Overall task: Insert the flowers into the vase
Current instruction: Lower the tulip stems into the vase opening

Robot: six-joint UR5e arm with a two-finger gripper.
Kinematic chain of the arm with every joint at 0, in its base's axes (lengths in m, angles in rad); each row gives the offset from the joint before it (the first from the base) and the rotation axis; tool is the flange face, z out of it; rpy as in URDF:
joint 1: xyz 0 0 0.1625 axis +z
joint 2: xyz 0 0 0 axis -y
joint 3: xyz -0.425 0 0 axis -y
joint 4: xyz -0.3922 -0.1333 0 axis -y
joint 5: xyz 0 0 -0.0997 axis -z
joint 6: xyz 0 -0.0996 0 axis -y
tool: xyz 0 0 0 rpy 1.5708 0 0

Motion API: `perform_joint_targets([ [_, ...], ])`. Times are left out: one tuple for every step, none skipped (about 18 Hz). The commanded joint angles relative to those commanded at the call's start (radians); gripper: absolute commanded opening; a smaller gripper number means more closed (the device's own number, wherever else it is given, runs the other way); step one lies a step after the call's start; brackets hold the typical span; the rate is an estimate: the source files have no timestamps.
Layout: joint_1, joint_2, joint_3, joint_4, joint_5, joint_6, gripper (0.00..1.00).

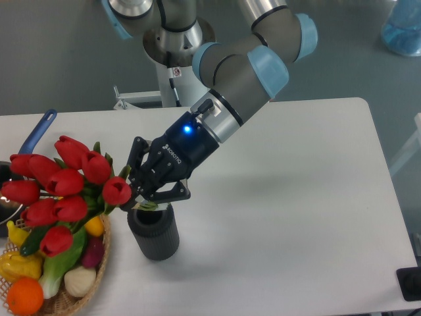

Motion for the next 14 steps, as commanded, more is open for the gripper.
perform_joint_targets([
  [0.003, 0.0, -0.003, 0.0, -0.022, 0.002, 0.09],
  [0.006, -0.002, -0.003, 0.0, -0.032, 0.0, 0.09],
  [0.006, -0.002, -0.006, 0.0, -0.034, -0.002, 0.09],
  [0.006, -0.002, -0.011, 0.0, -0.036, 0.0, 0.09],
  [0.008, -0.002, -0.011, 0.0, -0.036, -0.002, 0.09],
  [0.008, -0.002, -0.011, 0.0, -0.036, -0.002, 0.09],
  [0.009, -0.003, -0.009, 0.0, -0.036, -0.002, 0.09],
  [0.014, -0.011, -0.009, 0.0, -0.043, 0.0, 0.09],
  [0.015, -0.018, -0.009, 0.0, -0.055, 0.002, 0.09],
  [0.024, -0.023, -0.009, 0.0, -0.063, 0.003, 0.09],
  [0.029, -0.025, -0.008, 0.0, -0.068, 0.003, 0.09],
  [0.029, -0.028, -0.005, 0.0, -0.069, 0.003, 0.09],
  [0.028, -0.032, -0.003, 0.0, -0.069, 0.003, 0.09],
  [0.029, -0.034, 0.0, 0.0, -0.069, 0.003, 0.09],
])
